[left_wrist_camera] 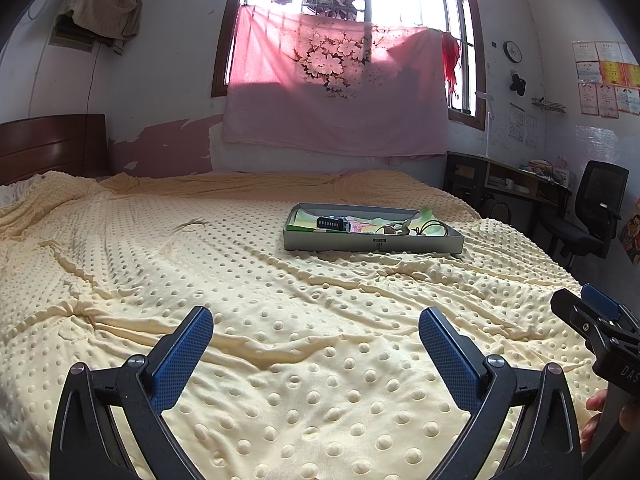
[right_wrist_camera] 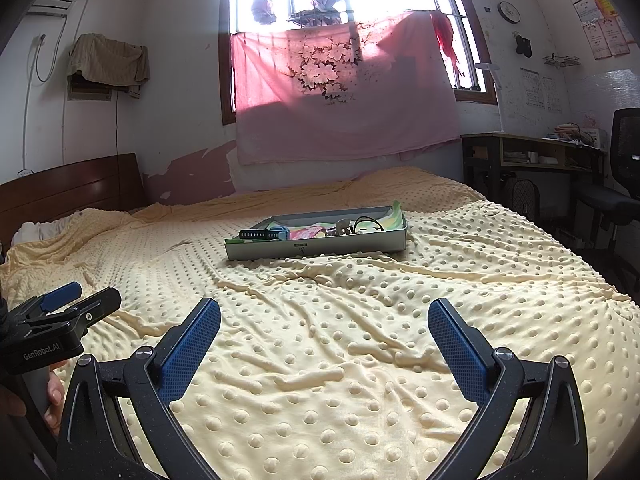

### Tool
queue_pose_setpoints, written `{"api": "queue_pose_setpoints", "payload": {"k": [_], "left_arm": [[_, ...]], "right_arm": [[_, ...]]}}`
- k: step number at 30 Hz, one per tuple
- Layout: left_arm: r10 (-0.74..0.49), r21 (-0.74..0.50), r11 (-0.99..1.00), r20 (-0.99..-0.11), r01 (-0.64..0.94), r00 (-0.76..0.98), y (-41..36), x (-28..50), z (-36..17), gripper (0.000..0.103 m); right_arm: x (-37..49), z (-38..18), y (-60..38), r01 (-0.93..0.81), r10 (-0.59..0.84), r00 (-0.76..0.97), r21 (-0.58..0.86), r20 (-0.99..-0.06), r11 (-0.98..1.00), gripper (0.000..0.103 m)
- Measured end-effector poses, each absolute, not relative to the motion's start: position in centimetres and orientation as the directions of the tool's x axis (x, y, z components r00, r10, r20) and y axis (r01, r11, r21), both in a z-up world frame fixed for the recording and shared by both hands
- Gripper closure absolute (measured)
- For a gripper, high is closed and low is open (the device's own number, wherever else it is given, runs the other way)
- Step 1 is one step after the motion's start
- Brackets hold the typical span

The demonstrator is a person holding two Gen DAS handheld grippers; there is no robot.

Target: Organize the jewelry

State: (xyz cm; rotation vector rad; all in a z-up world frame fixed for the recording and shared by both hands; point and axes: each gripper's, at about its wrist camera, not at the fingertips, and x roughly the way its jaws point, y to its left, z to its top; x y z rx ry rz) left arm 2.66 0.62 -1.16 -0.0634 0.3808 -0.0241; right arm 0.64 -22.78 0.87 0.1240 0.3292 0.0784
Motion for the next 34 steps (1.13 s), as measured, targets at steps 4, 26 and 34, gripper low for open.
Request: {"api": "queue_pose_setpoints", "payload": {"k": [4,26,34], "left_arm": [[-0.037,-0.067,0.998,-0.370,0.013,0.928,0.64,2.69,-1.15,0.000],[0.012,-0.044,0.999,-0.389,-0.032,0.921,0.42,2.80,-1.77,0.000],[0.017,-0.052,0.998,-0.400,-0.041,0.916,0.35,3.07,-1.81,0.000]], "right_arm": [[0.64,0.87,-22.77,-0.057,0.097,0.943,0.134,-0.317,0.989,0.001],[0.84,0.88,-22.72,-0.062,0.102,0.941,0.131,-0.323,0.989,0.001],[1.07,0.73,-22.71,-0.064,0.105,0.939,0.133,-0.327,0.989,0.001]]}}
